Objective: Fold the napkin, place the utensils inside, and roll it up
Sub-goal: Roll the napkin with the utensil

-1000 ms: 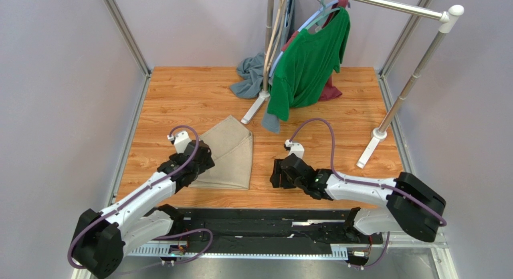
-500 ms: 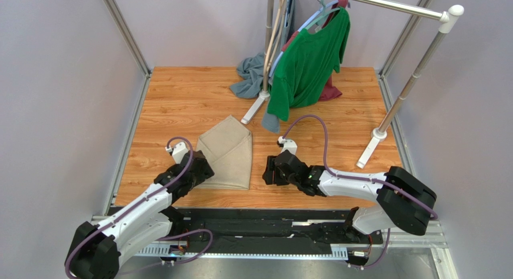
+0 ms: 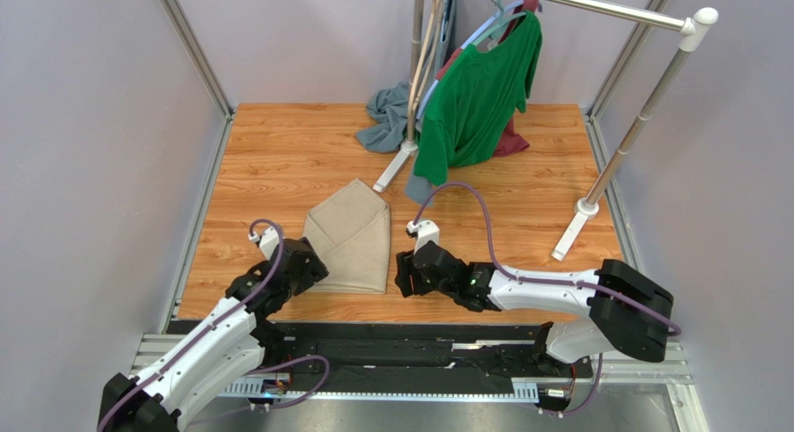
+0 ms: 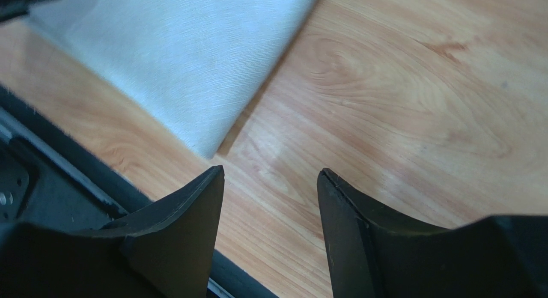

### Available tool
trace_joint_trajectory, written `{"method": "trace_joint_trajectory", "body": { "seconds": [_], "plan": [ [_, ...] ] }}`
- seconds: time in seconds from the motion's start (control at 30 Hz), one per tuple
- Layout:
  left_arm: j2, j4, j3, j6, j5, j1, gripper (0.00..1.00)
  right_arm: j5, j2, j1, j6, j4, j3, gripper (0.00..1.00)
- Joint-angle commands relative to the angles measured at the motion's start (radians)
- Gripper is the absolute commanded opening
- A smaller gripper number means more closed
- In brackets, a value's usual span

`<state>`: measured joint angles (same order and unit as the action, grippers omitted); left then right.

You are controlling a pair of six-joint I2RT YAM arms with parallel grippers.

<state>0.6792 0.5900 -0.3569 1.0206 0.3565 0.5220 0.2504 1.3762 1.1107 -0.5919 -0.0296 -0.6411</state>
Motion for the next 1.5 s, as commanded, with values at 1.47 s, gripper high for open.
{"method": "trace_joint_trajectory", "body": {
  "seconds": [1.47],
  "plan": [
    [0.258, -0.303, -0.243, -0.321, -0.504, -0.559, 0.91, 0.075, 0.531, 0.296, 1.144, 0.352, -0.408, 0.57]
  ]
}}
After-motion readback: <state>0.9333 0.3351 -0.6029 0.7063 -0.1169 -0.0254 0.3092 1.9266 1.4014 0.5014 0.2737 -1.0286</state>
